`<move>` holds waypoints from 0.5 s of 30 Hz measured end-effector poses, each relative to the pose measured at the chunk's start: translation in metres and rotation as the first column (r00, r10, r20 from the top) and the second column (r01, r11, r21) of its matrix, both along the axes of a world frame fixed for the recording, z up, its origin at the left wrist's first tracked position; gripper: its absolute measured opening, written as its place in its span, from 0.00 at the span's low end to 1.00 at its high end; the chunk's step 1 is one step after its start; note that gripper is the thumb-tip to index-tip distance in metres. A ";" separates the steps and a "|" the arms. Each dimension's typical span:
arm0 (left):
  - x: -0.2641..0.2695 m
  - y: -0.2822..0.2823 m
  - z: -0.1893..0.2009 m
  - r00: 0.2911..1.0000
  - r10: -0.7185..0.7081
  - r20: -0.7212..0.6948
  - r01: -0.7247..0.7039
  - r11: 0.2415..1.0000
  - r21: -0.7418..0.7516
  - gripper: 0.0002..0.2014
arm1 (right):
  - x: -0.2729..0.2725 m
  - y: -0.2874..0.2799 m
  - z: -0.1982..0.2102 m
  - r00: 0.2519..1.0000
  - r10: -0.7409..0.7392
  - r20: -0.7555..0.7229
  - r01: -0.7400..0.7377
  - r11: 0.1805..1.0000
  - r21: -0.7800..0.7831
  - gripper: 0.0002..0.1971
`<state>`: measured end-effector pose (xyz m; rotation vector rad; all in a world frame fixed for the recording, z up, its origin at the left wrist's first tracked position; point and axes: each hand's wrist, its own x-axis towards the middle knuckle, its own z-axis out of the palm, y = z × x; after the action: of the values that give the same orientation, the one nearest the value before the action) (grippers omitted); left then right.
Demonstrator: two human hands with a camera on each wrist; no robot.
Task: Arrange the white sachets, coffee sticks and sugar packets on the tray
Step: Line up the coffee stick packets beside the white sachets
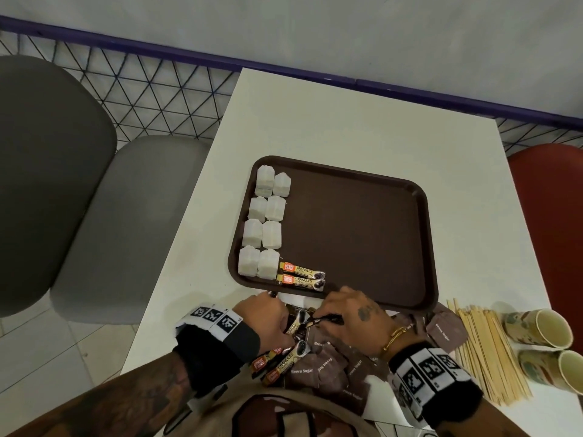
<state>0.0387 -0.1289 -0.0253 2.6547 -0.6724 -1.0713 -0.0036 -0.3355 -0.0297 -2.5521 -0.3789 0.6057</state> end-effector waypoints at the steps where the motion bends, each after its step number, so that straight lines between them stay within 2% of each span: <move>1: 0.000 0.002 0.000 1.000 0.010 -0.007 -0.011 1.000 -0.024 0.14 | 0.000 -0.001 0.000 1.000 -0.015 -0.001 0.015 1.000 0.007 0.10; 3: 0.002 0.008 0.002 0.997 0.056 -0.059 -0.062 0.992 -0.109 0.13 | 0.000 -0.003 0.003 0.995 -0.096 -0.031 0.098 0.993 0.067 0.08; 5: 0.008 0.015 0.005 0.979 0.153 -0.138 -0.183 0.954 -0.239 0.12 | 0.004 -0.006 0.007 0.950 -0.270 -0.154 0.298 0.934 0.200 0.07; 7: 0.016 0.021 0.008 0.923 0.294 -0.249 -0.369 0.859 -0.356 0.13 | 0.011 -0.008 0.012 0.856 -0.393 -0.336 0.498 0.800 0.333 0.07; 9: 0.026 0.023 0.013 0.842 0.422 -0.336 -0.536 0.723 -0.436 0.12 | 0.018 -0.009 0.017 0.775 -0.425 -0.467 0.622 0.642 0.448 0.08; 11: 0.038 0.022 0.018 0.756 0.505 -0.416 -0.654 0.579 -0.487 0.15 | 0.026 -0.006 0.022 0.718 -0.436 -0.543 0.695 0.496 0.520 0.08; 12: 0.042 0.021 0.019 0.727 0.514 -0.456 -0.687 0.518 -0.510 0.16 | 0.029 -0.004 0.024 0.705 -0.443 -0.553 0.709 0.457 0.538 0.08; 13: 0.046 0.019 0.021 0.720 0.510 -0.470 -0.692 0.480 -0.539 0.15 | 0.032 -0.002 0.025 0.704 -0.456 -0.545 0.710 0.441 0.549 0.08; 15: 0.052 0.016 0.023 0.755 0.504 -0.419 -0.649 0.488 -0.583 0.09 | 0.038 0.002 0.025 0.709 -0.468 -0.528 0.704 0.418 0.574 0.08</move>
<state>0.0902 -0.1132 -0.0024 1.8173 -0.0473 -0.6509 0.0340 -0.3336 -0.0045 -1.5548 0.3586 0.3965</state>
